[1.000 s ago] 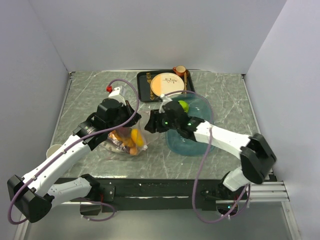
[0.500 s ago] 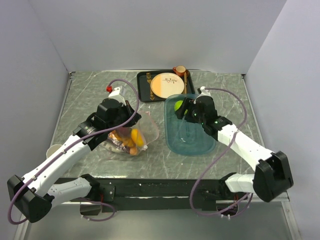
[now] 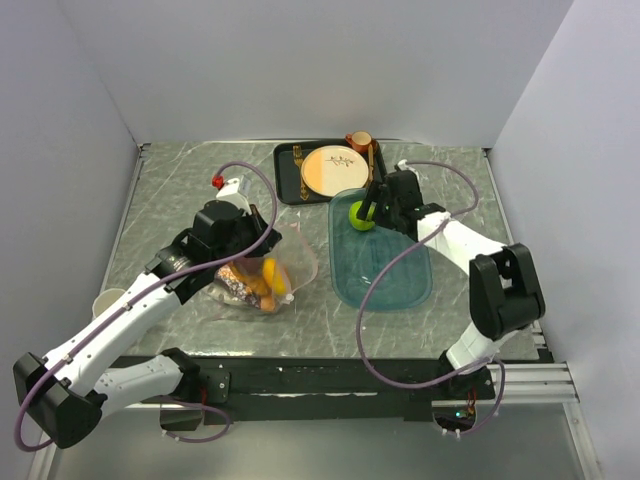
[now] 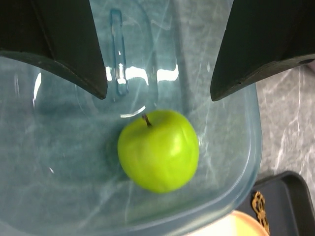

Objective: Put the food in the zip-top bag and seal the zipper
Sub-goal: Pick up the fake fruit from the bin.

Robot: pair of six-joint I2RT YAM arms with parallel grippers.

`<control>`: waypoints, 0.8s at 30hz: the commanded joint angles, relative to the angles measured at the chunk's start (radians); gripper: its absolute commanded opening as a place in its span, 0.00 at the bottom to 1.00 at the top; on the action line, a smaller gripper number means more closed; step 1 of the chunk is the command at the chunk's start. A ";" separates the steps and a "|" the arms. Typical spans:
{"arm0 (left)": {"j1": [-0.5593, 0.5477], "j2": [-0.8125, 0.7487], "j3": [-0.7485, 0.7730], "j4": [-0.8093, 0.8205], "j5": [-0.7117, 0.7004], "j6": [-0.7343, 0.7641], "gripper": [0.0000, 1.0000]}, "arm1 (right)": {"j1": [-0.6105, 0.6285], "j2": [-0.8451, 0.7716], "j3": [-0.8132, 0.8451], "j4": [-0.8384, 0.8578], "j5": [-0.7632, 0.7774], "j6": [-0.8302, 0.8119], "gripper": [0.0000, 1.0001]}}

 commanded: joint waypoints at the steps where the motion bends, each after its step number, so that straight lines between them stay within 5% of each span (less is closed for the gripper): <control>1: -0.005 -0.021 0.019 0.017 -0.002 0.005 0.01 | -0.011 0.098 0.125 -0.034 0.011 -0.026 0.93; 24: -0.005 -0.017 0.021 0.012 -0.016 0.007 0.01 | -0.046 0.252 0.208 0.011 -0.030 -0.070 0.87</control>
